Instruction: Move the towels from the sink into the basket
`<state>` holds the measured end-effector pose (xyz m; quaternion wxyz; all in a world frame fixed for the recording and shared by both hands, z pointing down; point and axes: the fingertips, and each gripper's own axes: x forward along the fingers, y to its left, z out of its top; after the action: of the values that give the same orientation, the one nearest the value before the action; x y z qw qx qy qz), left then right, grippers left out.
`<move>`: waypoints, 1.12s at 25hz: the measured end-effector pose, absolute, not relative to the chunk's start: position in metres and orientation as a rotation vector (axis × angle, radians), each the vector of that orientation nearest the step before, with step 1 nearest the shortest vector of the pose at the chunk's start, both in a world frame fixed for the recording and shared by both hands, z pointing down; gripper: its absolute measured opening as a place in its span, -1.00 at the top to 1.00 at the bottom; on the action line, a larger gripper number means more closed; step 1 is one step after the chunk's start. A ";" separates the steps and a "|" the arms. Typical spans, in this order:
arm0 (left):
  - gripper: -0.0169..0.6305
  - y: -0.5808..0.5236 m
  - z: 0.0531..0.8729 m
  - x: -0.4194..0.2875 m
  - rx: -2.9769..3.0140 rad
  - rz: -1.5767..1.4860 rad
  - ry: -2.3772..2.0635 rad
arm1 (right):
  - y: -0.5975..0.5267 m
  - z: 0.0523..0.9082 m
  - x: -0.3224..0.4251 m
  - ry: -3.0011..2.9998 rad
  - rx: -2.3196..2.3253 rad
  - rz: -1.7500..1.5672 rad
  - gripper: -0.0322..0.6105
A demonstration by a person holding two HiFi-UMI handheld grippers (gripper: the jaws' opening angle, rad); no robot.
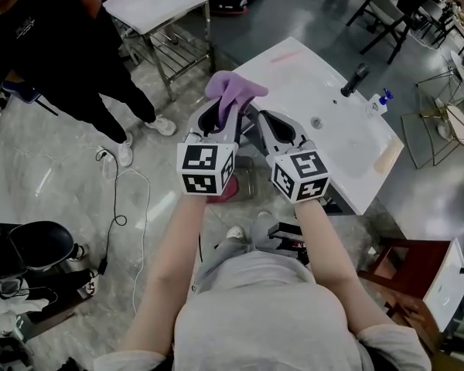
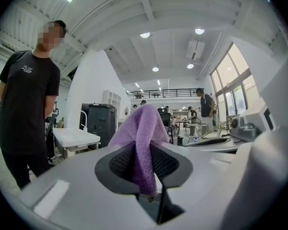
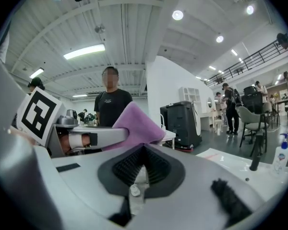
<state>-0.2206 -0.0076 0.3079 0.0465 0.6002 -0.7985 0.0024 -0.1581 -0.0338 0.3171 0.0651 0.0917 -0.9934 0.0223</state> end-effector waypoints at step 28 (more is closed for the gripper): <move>0.71 0.034 0.376 -0.236 1.594 0.005 -2.498 | -0.005 0.378 -0.180 -2.939 -0.008 0.123 0.85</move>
<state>-0.2356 0.0338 0.3759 0.0888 0.5358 -0.8396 0.0015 -0.1798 -0.0047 0.3780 0.0996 -0.0027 -0.9942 0.0416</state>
